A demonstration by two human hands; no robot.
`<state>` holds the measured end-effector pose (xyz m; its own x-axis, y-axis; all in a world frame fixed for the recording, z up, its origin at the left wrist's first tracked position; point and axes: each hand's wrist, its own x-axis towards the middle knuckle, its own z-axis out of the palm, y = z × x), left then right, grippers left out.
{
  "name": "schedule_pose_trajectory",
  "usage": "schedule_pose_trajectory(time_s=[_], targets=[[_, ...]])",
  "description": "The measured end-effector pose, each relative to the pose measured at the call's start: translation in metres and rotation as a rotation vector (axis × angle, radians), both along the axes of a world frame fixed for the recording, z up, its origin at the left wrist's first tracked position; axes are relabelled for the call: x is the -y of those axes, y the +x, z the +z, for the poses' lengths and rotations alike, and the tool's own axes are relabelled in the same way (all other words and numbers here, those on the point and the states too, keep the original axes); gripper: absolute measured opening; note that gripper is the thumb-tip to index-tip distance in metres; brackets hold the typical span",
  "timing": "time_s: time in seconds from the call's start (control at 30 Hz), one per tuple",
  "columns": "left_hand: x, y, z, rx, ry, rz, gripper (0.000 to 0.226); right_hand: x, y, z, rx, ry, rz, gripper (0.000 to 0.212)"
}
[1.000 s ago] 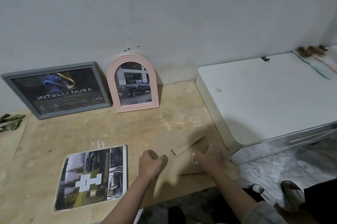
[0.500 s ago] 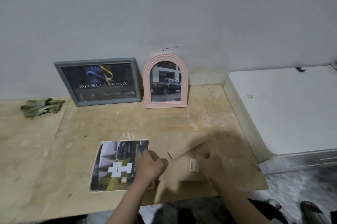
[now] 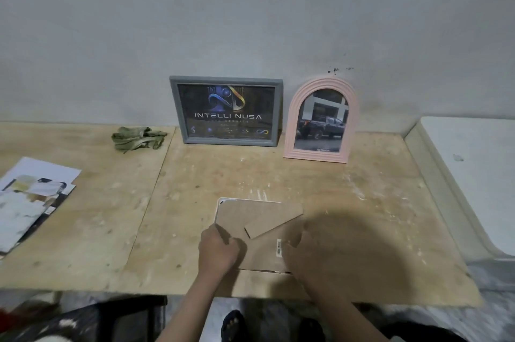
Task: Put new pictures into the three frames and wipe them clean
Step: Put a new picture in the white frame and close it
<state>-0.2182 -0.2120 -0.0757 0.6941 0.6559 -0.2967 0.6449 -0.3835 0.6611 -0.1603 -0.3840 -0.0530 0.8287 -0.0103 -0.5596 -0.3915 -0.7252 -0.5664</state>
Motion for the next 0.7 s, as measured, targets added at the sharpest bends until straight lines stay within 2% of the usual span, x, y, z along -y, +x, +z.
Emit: schedule_pose_trajectory(time_s=[0.13,0.27,0.47,0.6,0.7], targets=[[-0.005,0.0,-0.007,0.002,0.009,-0.043,0.016,-0.009,-0.002,-0.001,-0.001,-0.048,0.016,0.054],[-0.007,-0.003,-0.01,-0.013,0.038,-0.099,0.02,-0.01,-0.005,-0.001,0.02,-0.102,0.11,0.058],[-0.013,-0.011,-0.014,-0.032,0.05,-0.147,0.023,-0.014,-0.016,-0.012,0.129,-0.136,0.21,0.047],[-0.016,-0.014,-0.018,-0.039,0.043,-0.18,0.024,-0.011,-0.019,-0.015,0.196,-0.168,0.329,0.057],[-0.022,-0.011,-0.016,-0.065,0.06,-0.223,0.028,-0.004,-0.013,-0.015,0.261,-0.177,0.387,0.082]])
